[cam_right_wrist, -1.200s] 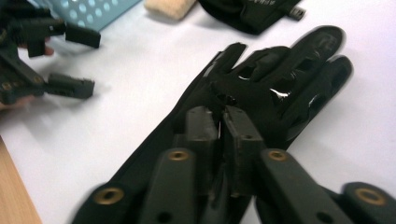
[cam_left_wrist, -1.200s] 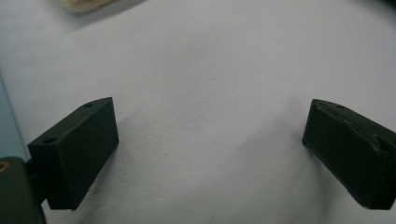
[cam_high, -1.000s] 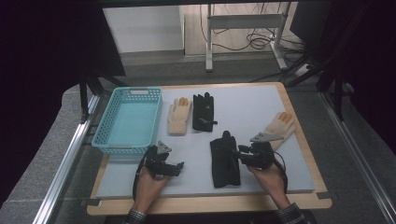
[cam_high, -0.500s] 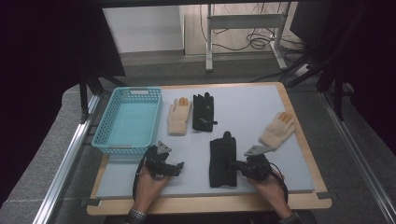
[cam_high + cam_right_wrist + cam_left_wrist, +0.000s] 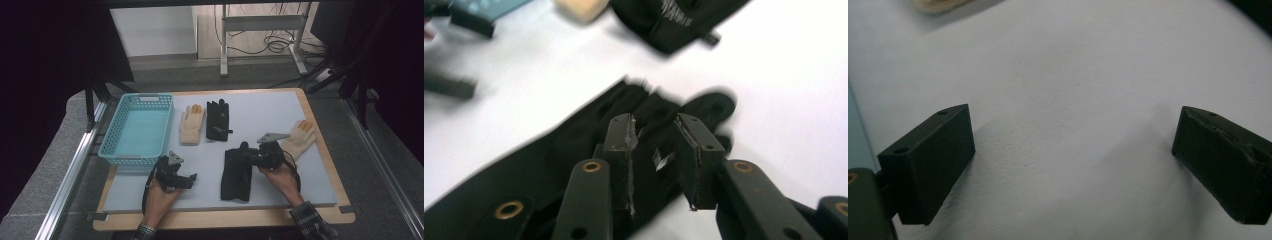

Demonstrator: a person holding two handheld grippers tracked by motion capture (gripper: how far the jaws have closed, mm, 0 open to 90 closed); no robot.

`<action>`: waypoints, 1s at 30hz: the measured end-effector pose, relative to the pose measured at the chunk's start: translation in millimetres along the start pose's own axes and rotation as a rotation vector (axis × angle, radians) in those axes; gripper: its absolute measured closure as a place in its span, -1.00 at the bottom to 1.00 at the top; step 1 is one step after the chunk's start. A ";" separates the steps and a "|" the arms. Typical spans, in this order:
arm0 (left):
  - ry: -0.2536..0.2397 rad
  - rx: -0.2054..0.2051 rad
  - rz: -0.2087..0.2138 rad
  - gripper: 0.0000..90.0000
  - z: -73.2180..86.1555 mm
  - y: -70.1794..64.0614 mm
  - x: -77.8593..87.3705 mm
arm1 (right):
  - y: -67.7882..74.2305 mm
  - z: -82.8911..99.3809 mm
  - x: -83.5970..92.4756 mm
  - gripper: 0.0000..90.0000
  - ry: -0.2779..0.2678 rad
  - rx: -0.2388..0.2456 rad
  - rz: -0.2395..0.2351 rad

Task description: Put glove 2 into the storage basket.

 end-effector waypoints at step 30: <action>0.000 0.003 0.004 -0.91 0.0 0.2 -0.2 | -71.2 -96.0 -149.0 -0.10 0.052 -0.042 0.037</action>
Point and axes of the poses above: each handheld gripper's, and its own axes: x roughly backward along the jaws, z roughly out of its underside, y roughly to its left, the point moved 7 cm from there along -x, roughly forward along the jaws, and after that the axes turned 6 degrees about x, right-handed, at the moved point
